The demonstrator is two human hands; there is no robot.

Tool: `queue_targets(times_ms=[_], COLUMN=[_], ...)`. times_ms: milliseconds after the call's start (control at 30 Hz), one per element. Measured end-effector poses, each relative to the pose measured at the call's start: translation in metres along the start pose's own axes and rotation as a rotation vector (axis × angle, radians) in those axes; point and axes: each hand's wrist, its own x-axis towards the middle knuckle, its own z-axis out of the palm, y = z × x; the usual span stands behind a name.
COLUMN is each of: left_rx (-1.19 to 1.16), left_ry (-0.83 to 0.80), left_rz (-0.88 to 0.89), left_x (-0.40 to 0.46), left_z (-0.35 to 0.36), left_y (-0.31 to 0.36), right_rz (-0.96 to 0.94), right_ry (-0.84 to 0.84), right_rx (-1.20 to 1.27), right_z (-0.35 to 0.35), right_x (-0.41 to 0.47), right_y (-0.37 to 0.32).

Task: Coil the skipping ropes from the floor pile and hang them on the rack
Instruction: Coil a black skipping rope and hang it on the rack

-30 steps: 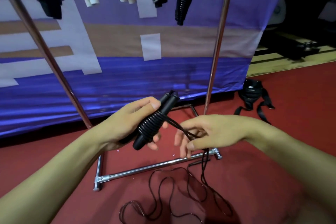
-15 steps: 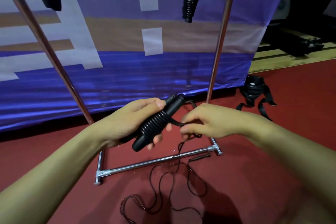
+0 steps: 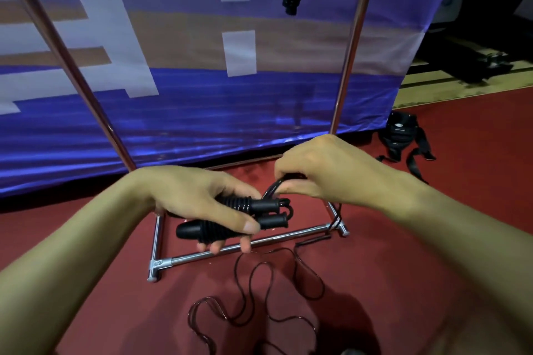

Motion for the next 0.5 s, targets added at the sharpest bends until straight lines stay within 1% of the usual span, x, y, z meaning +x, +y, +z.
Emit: queue_targets(times_ms=[100, 200, 267, 367, 433, 500], left_rx=[0.103, 0.148, 0.15, 0.154, 0.134, 0.125], left_ry=[0.005, 0.026, 0.102, 0.286, 0.402, 0.481], left_rz=[-0.102, -0.154, -0.156, -0.085, -0.056, -0.068], left_x=[0.006, 0.015, 0.018, 0.022, 0.025, 0.03], left_z=[0.005, 0.013, 0.013, 0.009, 0.006, 0.006], left_y=[0.0, 0.001, -0.001, -0.009, -0.016, -0.019], right_rz=[0.009, 0.053, 0.112, 0.292, 0.437, 0.556], right_ry=[-0.129, -0.131, -0.101, -0.084, -0.093, -0.096], right_rx=[0.141, 0.287, 0.309, 0.296, 0.379, 0.449], right_z=[0.002, 0.0, -0.001, 0.004, 0.007, 0.007], right_x=[0.006, 0.008, 0.009, 0.008, 0.006, 0.005], right_y=[-0.004, -0.01, -0.013, -0.014, -0.01, -0.009])
